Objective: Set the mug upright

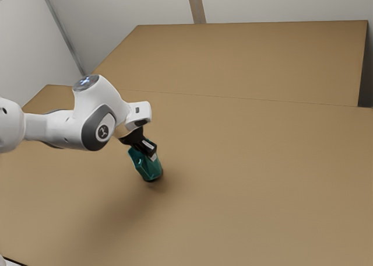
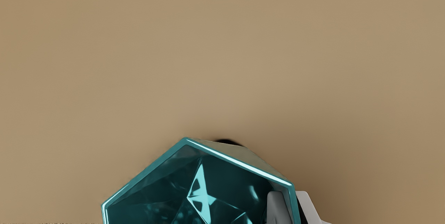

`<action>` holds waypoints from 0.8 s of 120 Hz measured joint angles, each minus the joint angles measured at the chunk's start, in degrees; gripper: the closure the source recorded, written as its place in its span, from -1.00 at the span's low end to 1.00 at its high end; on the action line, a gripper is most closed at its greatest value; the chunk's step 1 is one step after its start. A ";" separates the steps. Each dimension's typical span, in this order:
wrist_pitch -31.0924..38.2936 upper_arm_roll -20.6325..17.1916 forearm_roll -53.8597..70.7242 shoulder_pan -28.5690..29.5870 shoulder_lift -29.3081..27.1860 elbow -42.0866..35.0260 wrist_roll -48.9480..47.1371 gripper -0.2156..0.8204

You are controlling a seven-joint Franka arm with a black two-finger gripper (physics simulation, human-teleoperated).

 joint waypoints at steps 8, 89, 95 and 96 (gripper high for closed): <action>0.03 -0.14 -0.33 0.00 0.10 0.00 -0.77 0.92; -1.25 -1.77 -1.37 -0.05 -0.71 1.76 -4.74 -0.22; -1.80 -1.94 -1.37 -0.10 -0.84 2.61 -4.92 -0.22; -1.91 -1.96 -1.38 -0.11 -0.85 2.78 -4.94 -0.21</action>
